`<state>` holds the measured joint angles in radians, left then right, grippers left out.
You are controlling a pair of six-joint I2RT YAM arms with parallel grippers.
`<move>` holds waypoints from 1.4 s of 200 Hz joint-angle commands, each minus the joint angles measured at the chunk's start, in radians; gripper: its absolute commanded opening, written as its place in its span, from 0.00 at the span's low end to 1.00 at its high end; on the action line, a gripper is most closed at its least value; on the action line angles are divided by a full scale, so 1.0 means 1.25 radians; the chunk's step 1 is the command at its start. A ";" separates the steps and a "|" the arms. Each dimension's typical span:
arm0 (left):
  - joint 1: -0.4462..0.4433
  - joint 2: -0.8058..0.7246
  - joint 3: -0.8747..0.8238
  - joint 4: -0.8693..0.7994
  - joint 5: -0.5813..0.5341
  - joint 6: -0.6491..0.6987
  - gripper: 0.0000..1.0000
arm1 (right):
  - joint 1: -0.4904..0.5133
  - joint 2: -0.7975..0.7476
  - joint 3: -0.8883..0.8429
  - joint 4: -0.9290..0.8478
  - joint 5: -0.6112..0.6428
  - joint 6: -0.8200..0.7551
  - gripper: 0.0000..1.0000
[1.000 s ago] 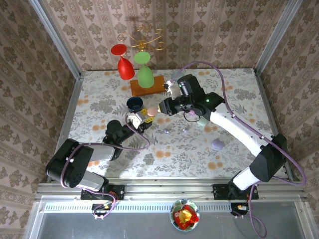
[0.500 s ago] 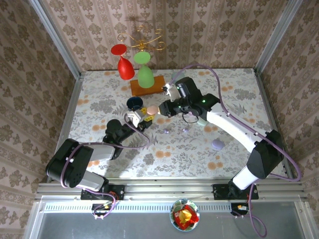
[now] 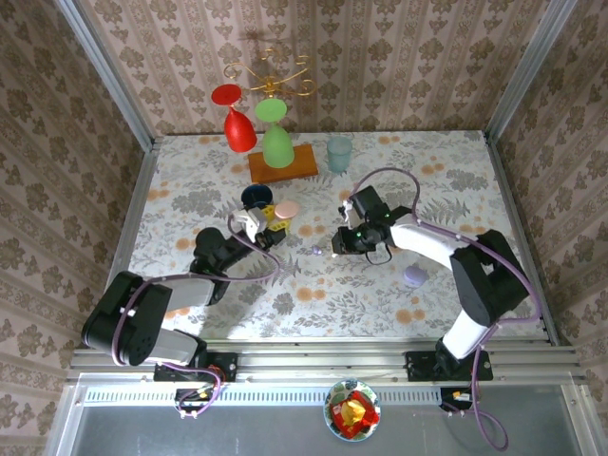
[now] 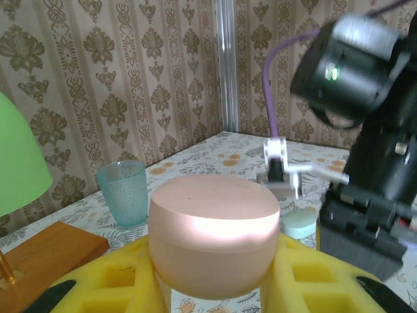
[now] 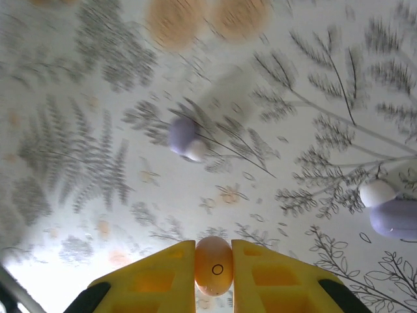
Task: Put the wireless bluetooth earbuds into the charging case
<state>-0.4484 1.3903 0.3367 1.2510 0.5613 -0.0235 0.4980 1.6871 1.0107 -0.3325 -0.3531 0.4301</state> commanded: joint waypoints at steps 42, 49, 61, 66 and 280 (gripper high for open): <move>0.026 -0.021 -0.002 0.024 0.103 -0.070 0.25 | 0.003 0.028 -0.020 0.038 0.012 0.019 0.43; 0.028 -0.020 -0.001 0.025 0.113 -0.080 0.25 | 0.003 0.012 -0.014 0.024 0.017 0.002 0.48; 0.033 -0.021 0.002 0.025 0.121 -0.096 0.26 | 0.004 -0.024 -0.002 0.003 0.019 -0.042 0.55; 0.034 -0.022 0.002 0.024 0.124 -0.105 0.26 | 0.004 -0.041 0.003 -0.005 0.021 -0.062 0.57; 0.024 -0.043 0.019 0.024 0.242 -0.179 0.26 | 0.099 -0.148 0.145 0.163 -0.088 -0.487 0.82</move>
<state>-0.4118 1.3655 0.3344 1.2507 0.8391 -0.2214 0.6163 1.4857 1.1549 -0.1562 -0.4839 -0.1513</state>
